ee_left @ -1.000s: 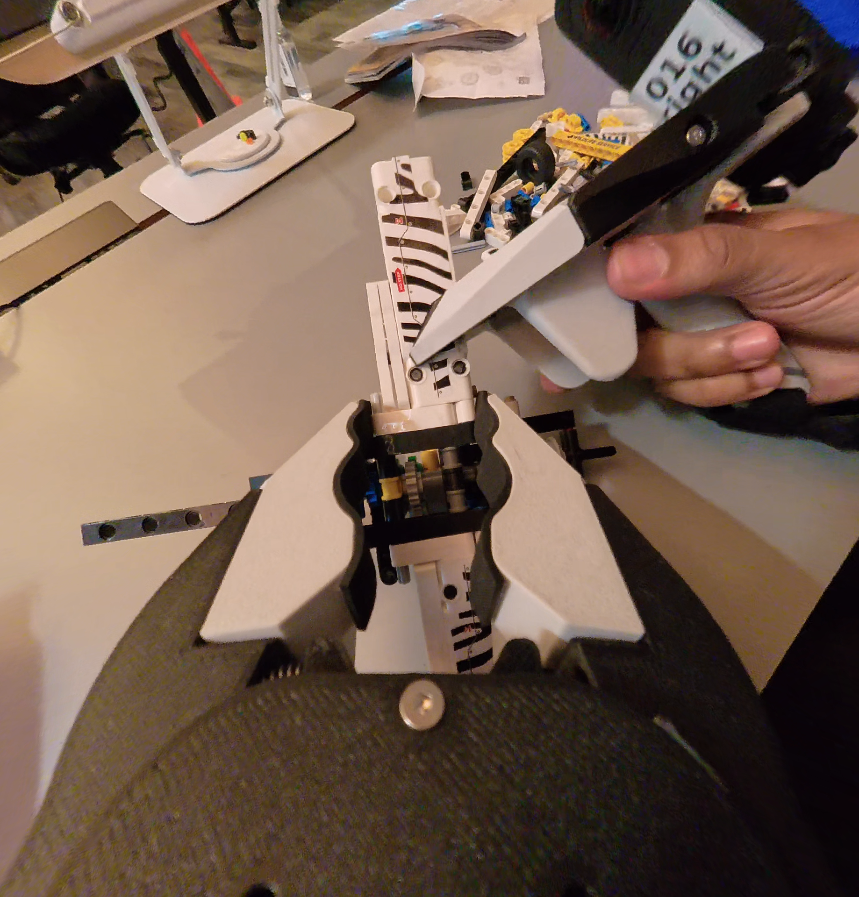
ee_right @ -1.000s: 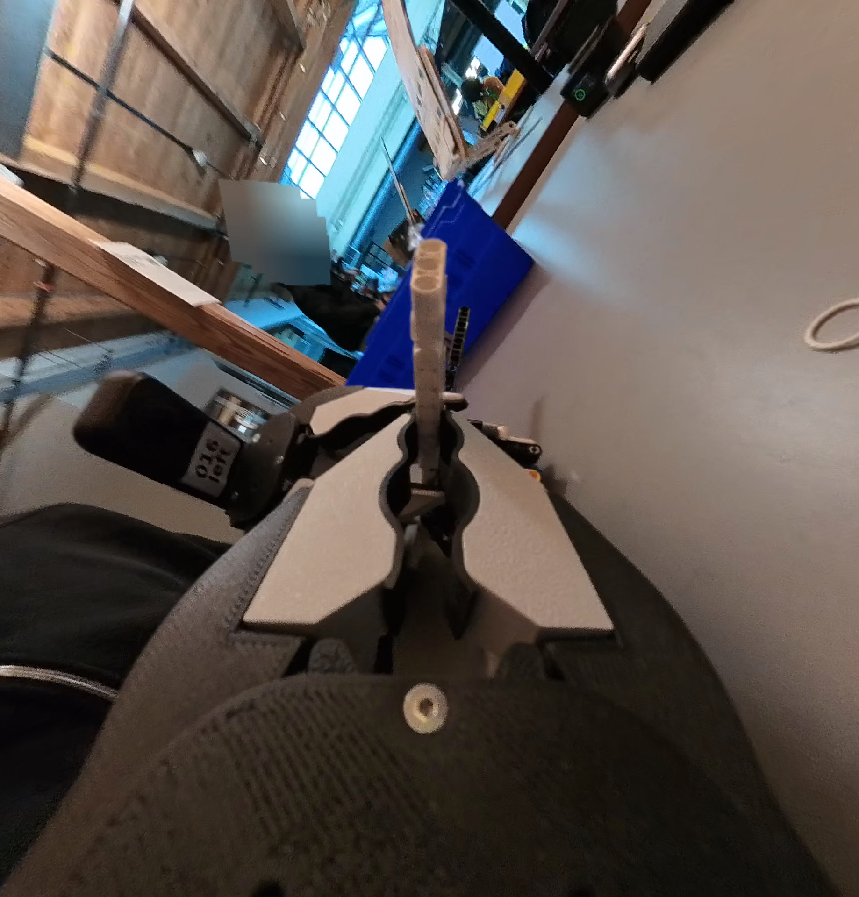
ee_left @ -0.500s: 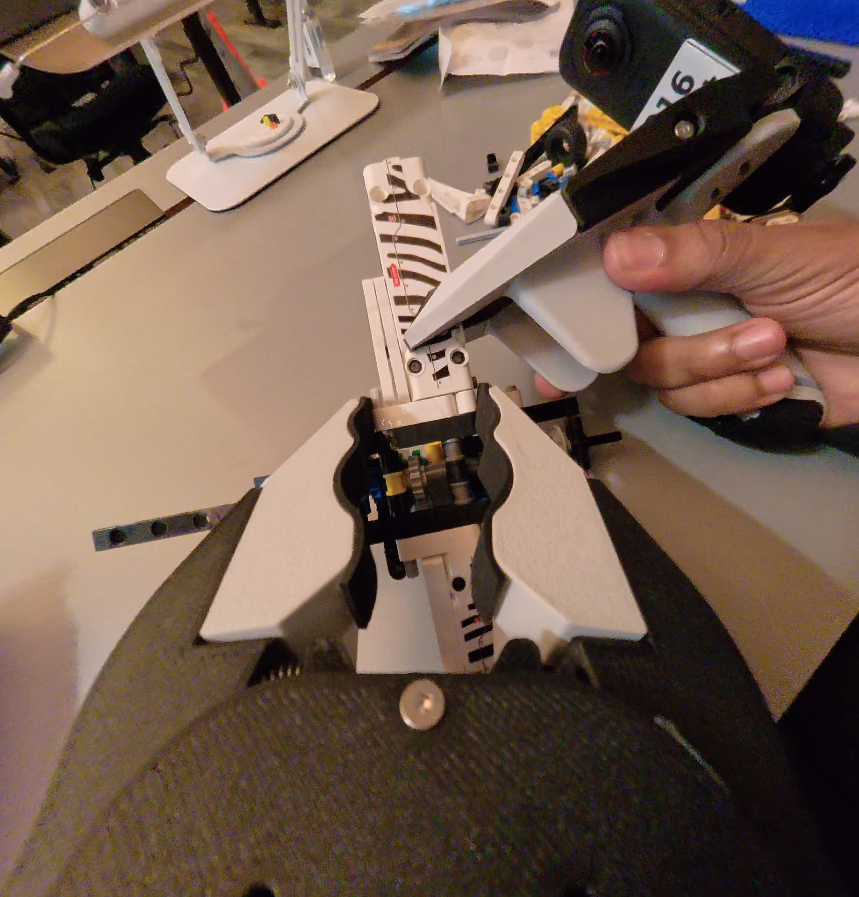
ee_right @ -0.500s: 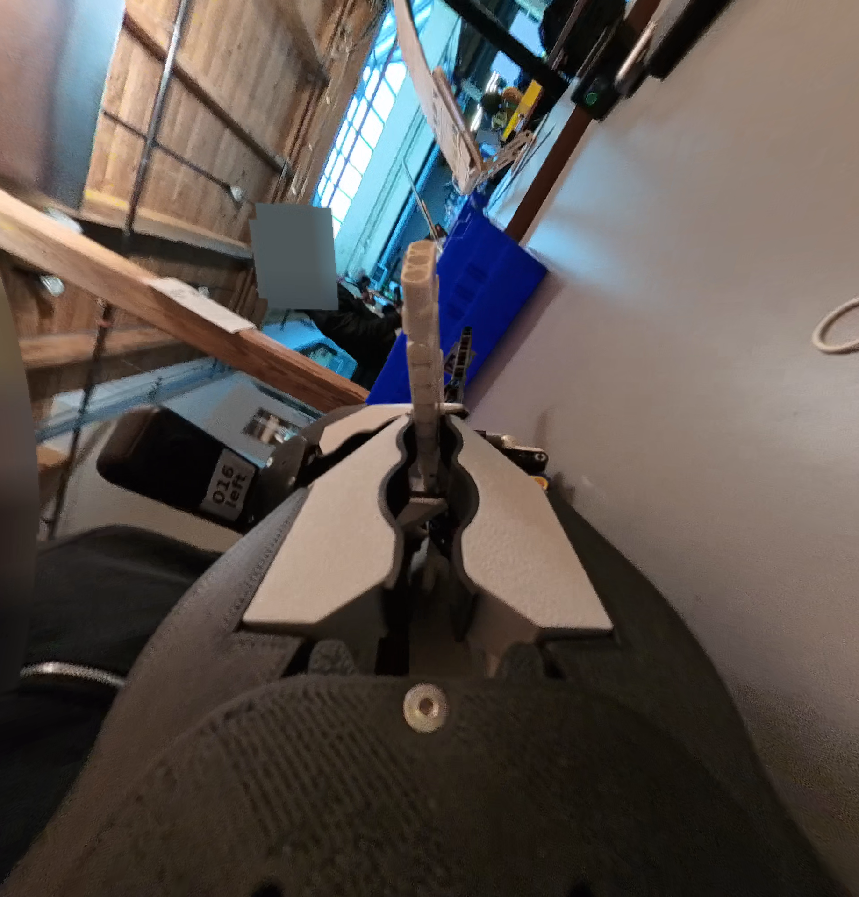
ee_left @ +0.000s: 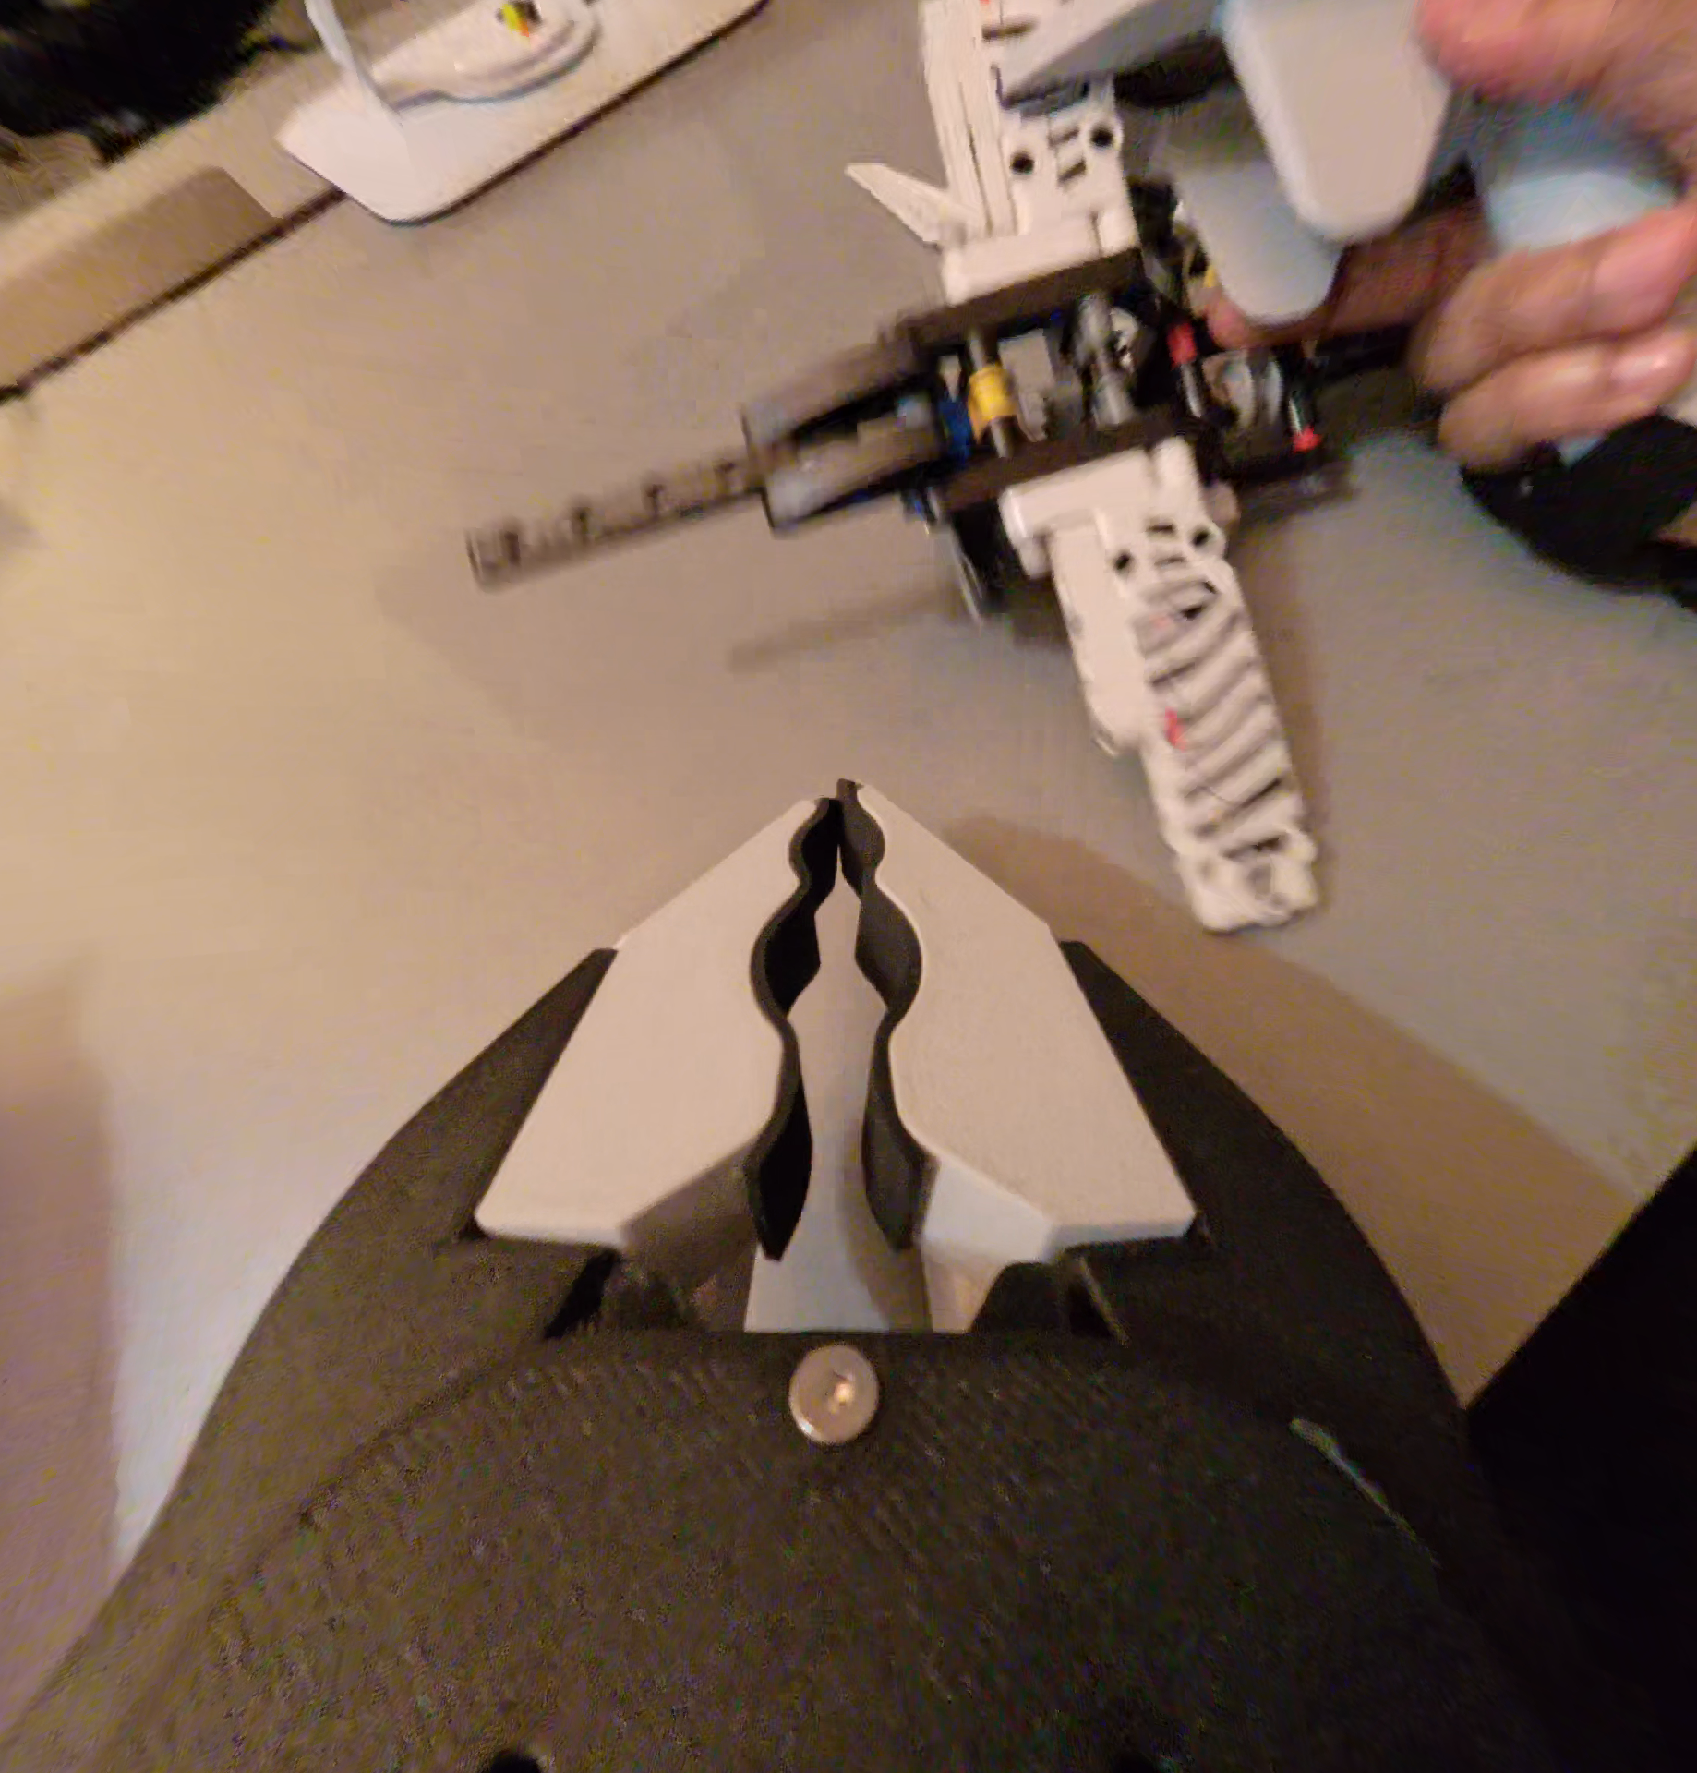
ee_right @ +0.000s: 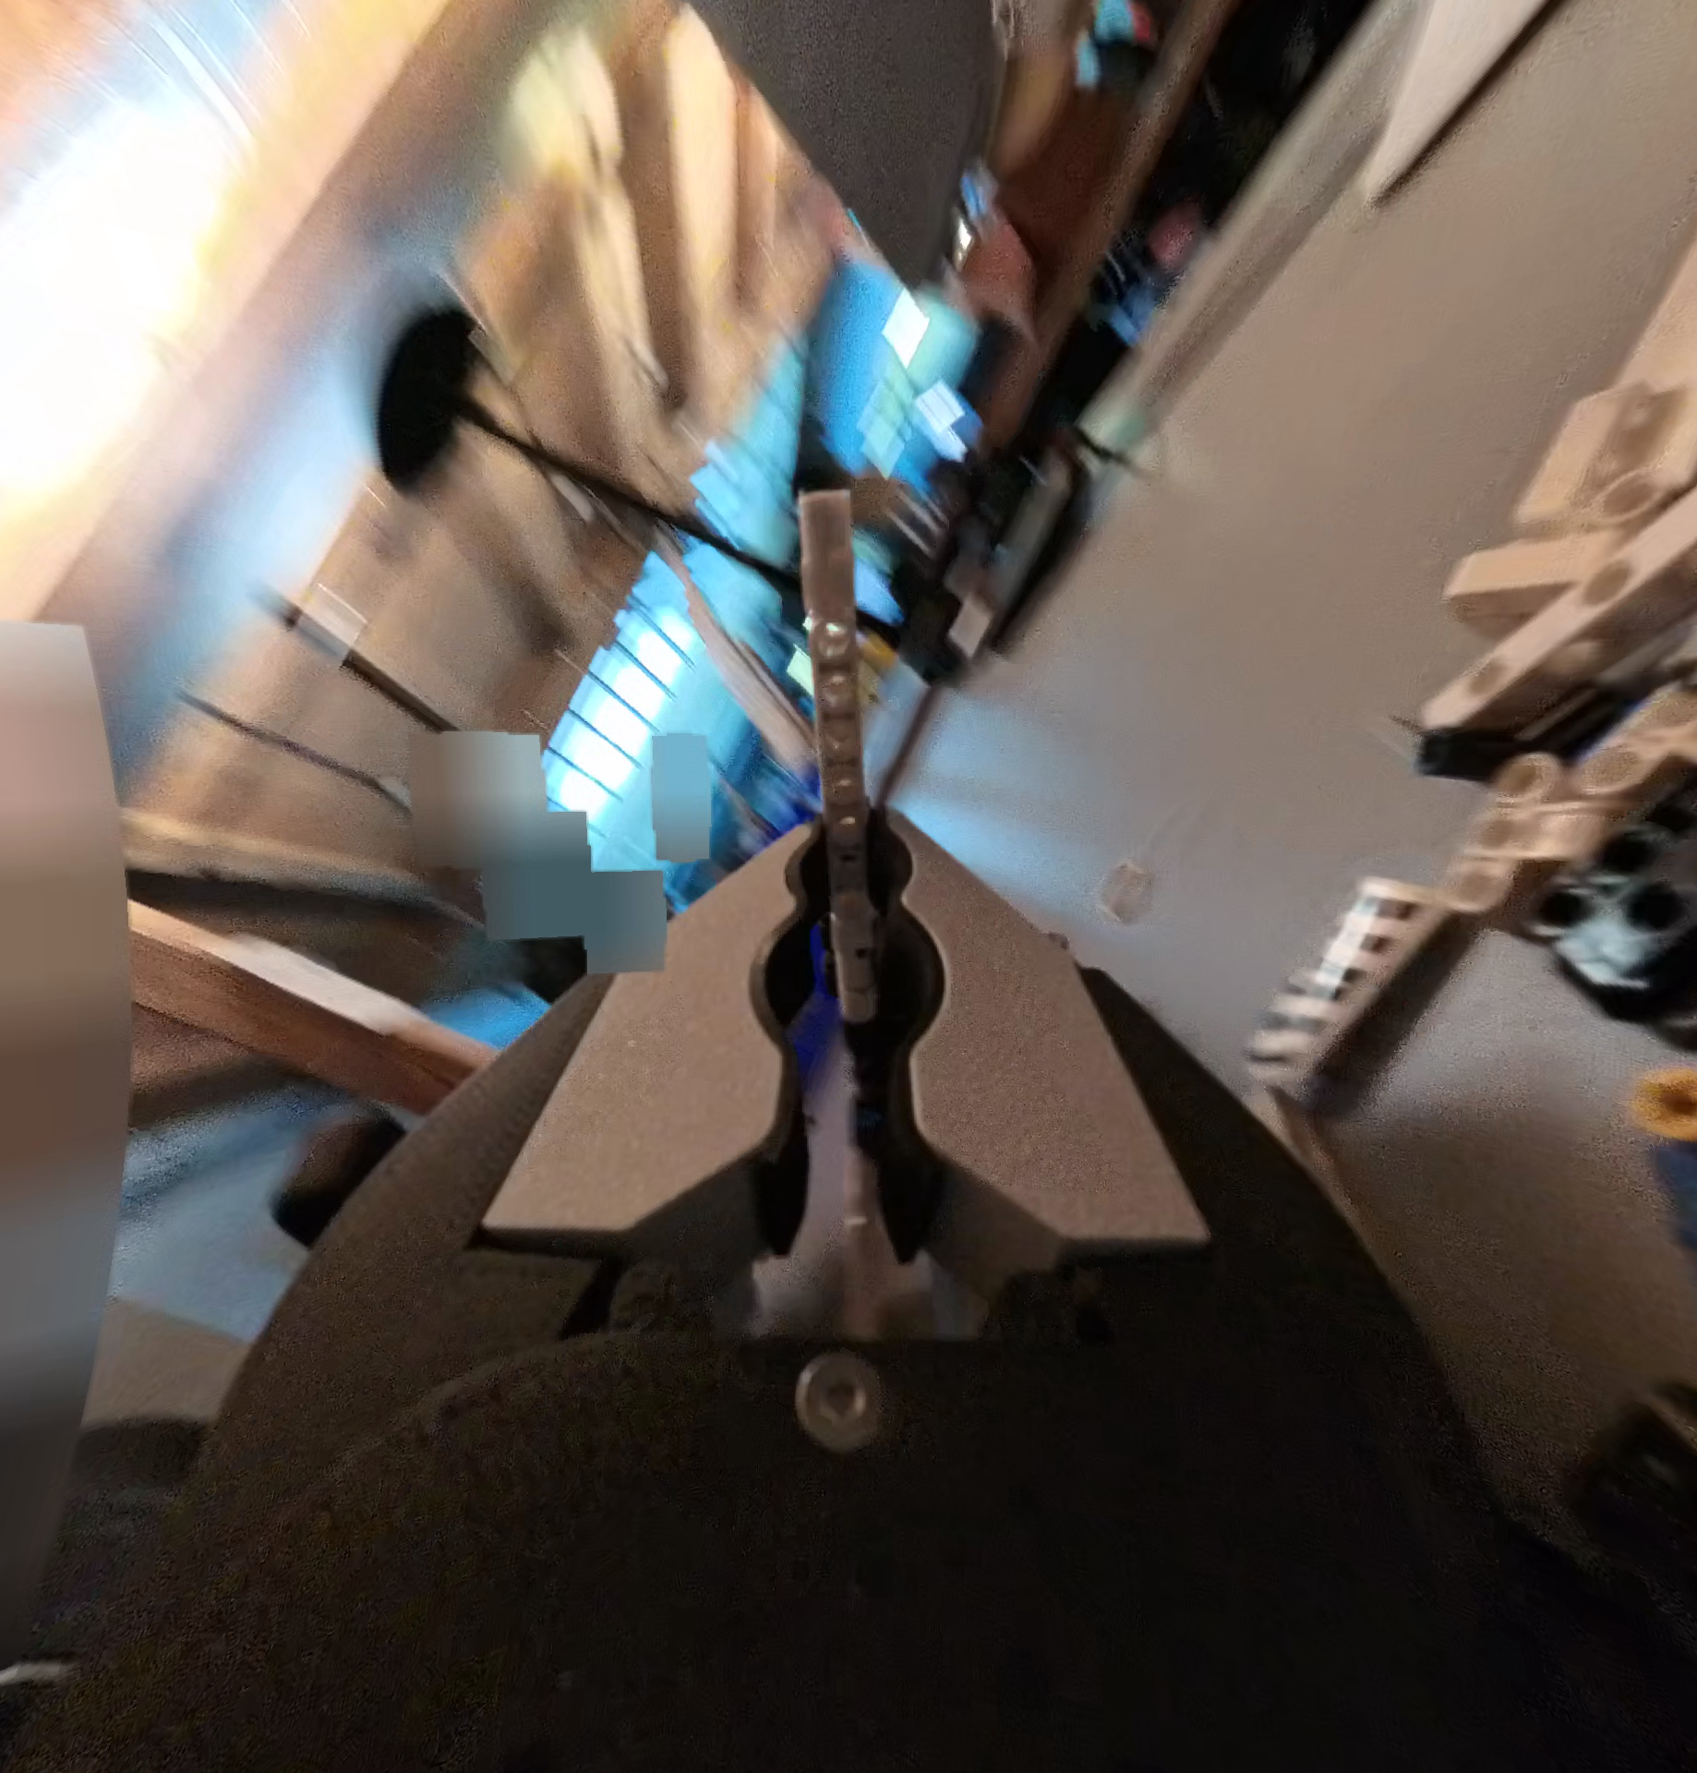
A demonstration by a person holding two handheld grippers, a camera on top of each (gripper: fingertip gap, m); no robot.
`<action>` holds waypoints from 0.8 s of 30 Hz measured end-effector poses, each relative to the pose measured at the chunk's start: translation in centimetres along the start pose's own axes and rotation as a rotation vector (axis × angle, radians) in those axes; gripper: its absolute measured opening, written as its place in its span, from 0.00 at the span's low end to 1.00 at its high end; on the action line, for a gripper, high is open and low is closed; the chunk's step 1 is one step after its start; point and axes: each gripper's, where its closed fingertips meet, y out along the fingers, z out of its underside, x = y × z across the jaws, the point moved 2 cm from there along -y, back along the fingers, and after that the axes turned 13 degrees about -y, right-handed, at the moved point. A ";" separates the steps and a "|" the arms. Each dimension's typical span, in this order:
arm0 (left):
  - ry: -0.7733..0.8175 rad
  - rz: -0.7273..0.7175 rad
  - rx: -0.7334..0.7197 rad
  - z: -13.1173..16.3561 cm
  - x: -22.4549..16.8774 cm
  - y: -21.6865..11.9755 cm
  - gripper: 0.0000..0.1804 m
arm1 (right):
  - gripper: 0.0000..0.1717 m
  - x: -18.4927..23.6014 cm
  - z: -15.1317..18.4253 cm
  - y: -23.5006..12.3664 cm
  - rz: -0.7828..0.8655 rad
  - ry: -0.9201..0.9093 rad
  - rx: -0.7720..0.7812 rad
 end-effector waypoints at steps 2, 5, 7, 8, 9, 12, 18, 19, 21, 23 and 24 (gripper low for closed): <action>-0.020 0.012 -0.073 -1.6 -0.2 -0.8 0.01 | 0.03 1.2 1.8 0.7 0.008 -0.060 0.119; -0.011 -0.013 -0.172 -3.6 -0.1 -2.3 0.01 | 0.03 1.8 1.6 1.4 0.011 -0.054 0.073; -0.020 0.039 -0.198 -4.0 -0.6 -2.6 0.05 | 0.03 1.6 1.6 1.9 0.015 -0.038 0.052; -0.032 0.057 -0.184 -3.9 -0.8 -2.4 0.11 | 0.03 1.9 1.9 2.2 0.012 -0.036 0.048; -0.042 0.074 -0.157 -3.8 -1.1 -1.9 0.18 | 0.03 2.4 2.2 2.5 0.004 -0.028 0.038; -0.068 0.078 -0.079 -3.5 -1.7 -0.4 0.40 | 0.04 3.9 3.6 3.6 -0.010 -0.018 0.039; 0.102 -0.067 -0.029 -3.9 0.2 0.5 0.53 | 0.10 4.8 4.9 4.0 -0.034 -0.035 0.094; 0.144 -0.049 -0.042 -4.3 0.3 0.2 0.51 | 0.12 4.8 5.4 4.1 -0.043 -0.041 0.139; 0.198 0.017 -0.072 -5.3 0.7 -0.6 0.51 | 0.12 4.9 6.0 4.0 -0.084 -0.049 0.225; 0.279 0.191 -0.053 -5.7 -0.1 -1.5 0.47 | 0.12 5.0 5.8 3.8 -0.123 -0.043 0.271; 0.314 0.253 -0.031 -5.7 -0.1 -1.6 0.48 | 0.13 4.9 5.5 3.9 -0.132 -0.053 0.284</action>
